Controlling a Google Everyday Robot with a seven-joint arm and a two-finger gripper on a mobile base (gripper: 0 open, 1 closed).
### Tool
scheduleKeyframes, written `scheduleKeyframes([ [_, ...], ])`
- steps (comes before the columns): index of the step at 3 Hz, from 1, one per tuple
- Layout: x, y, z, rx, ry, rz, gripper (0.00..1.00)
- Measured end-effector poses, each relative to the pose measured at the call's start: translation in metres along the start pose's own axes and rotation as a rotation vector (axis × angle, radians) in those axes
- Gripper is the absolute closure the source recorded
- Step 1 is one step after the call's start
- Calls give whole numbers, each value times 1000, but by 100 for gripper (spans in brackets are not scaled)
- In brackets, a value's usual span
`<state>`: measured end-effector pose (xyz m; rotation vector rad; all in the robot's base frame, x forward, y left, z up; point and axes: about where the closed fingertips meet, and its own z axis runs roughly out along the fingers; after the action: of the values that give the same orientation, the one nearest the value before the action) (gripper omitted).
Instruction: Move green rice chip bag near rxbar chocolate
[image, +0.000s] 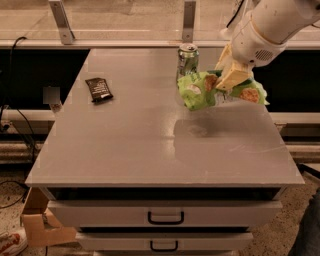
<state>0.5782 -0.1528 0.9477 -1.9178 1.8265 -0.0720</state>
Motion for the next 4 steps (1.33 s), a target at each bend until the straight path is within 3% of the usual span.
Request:
scheduleKeyframes([
  [1,-17,6,7,-1,-41,32,100],
  [4,-102,-29,63,-46,-303,-64,100],
])
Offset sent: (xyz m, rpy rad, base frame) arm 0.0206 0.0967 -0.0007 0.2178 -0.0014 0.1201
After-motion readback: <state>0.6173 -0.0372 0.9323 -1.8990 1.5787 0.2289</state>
